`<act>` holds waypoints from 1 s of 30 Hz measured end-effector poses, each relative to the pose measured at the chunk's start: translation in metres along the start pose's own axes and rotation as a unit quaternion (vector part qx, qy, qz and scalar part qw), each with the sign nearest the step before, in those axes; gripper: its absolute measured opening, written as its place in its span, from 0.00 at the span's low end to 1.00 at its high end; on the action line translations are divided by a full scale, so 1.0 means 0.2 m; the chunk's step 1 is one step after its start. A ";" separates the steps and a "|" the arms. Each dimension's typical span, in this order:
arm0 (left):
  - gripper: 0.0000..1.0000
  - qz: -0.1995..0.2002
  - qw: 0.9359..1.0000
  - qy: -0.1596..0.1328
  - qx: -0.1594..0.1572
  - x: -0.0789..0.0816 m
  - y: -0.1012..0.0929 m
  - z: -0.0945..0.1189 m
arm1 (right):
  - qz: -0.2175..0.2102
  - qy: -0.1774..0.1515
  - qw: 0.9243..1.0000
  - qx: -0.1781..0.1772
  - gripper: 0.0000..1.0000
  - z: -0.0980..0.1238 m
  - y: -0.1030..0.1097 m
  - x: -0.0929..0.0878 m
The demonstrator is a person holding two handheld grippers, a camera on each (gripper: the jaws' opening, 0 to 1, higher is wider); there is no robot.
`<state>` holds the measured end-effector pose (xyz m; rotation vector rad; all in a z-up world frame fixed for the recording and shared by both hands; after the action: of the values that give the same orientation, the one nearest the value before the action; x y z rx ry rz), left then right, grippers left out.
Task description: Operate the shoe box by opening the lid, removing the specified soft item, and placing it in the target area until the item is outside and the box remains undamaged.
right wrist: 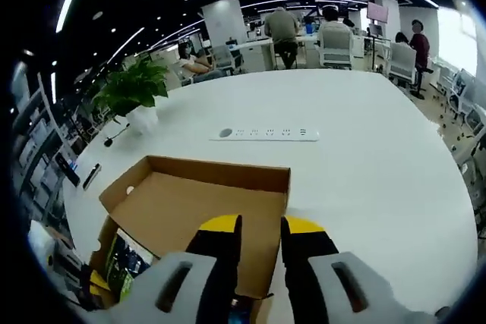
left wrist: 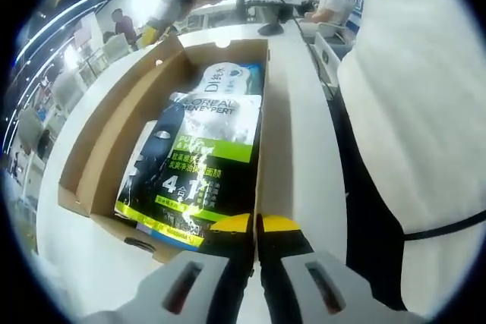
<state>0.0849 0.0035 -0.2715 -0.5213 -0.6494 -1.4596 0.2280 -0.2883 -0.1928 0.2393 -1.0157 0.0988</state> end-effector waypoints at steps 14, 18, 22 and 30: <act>0.01 -0.019 1.000 0.003 -0.009 0.01 0.02 0.00 | -0.241 -0.072 0.962 0.109 0.11 0.11 0.06 0.00; 0.01 -0.015 1.000 0.004 -0.014 0.01 0.02 0.00 | -0.242 -0.056 0.960 0.132 0.11 0.15 0.09 -0.04; 0.01 -0.023 1.000 0.003 -0.013 0.01 0.02 0.00 | -0.271 -0.053 0.950 0.147 0.15 0.19 0.10 -0.06; 0.01 -0.023 1.000 0.001 -0.015 0.01 0.02 0.00 | -0.263 -0.057 0.950 0.159 0.17 0.27 0.11 -0.07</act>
<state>0.0897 0.0024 -0.2700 -0.5310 -0.6433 -1.5156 0.1712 -0.2792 -0.1744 0.8102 -1.0171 -0.2430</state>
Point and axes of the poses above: the point that each gripper's makers call its tool centre point, and the gripper's own axes: z roughly backward along the fingers, y roughly to its left, x roughly out of its top, the point moved 7 cm from there along z, roughly backward along the fingers, and after that the axes turned 9 degrees about -y, right-handed, at the moved point
